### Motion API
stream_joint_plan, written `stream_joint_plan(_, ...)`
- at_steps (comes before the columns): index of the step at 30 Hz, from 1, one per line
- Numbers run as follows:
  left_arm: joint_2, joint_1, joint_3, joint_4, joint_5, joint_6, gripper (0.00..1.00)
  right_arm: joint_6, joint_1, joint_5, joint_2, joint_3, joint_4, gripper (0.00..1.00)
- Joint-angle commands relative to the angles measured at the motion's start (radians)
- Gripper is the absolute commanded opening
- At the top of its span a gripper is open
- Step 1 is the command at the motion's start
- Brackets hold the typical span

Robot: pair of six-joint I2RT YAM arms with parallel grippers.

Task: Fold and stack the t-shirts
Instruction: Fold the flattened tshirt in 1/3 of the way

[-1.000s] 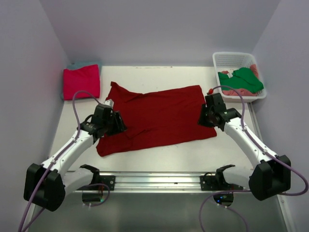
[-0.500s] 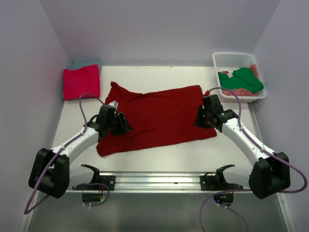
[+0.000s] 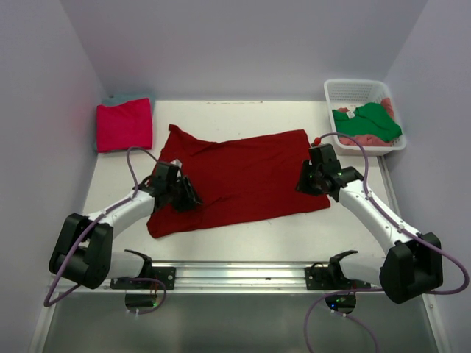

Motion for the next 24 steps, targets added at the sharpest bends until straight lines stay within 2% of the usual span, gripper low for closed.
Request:
stream_joint_plan(1,0.004,-0.007,-0.006,-0.008,0.003,-0.023,0.43,0.012,0.005,0.02,-0.013,0.006,0.012,0.25)
stream_joint_plan(8,-0.042,-0.037,0.005,-0.078,-0.055,-0.041,0.43,0.02,0.006,0.028,0.005,0.006,0.015,0.25)
stream_joint_plan(18,0.059,-0.037,-0.045,0.044,-0.006,-0.029,0.41,0.015,0.005,0.029,0.005,-0.001,0.014,0.24)
stream_joint_plan(20,0.068,-0.037,-0.046,0.056,-0.004,-0.023,0.37,0.017,0.006,0.029,-0.001,-0.004,0.017,0.24)
stream_joint_plan(23,0.072,-0.037,-0.043,0.065,0.006,-0.02,0.26,0.02,0.005,0.031,-0.007,-0.014,0.018,0.24)
stream_joint_plan(24,0.069,-0.037,-0.045,0.067,0.009,-0.015,0.2,0.02,0.006,0.029,-0.008,-0.015,0.018,0.24)
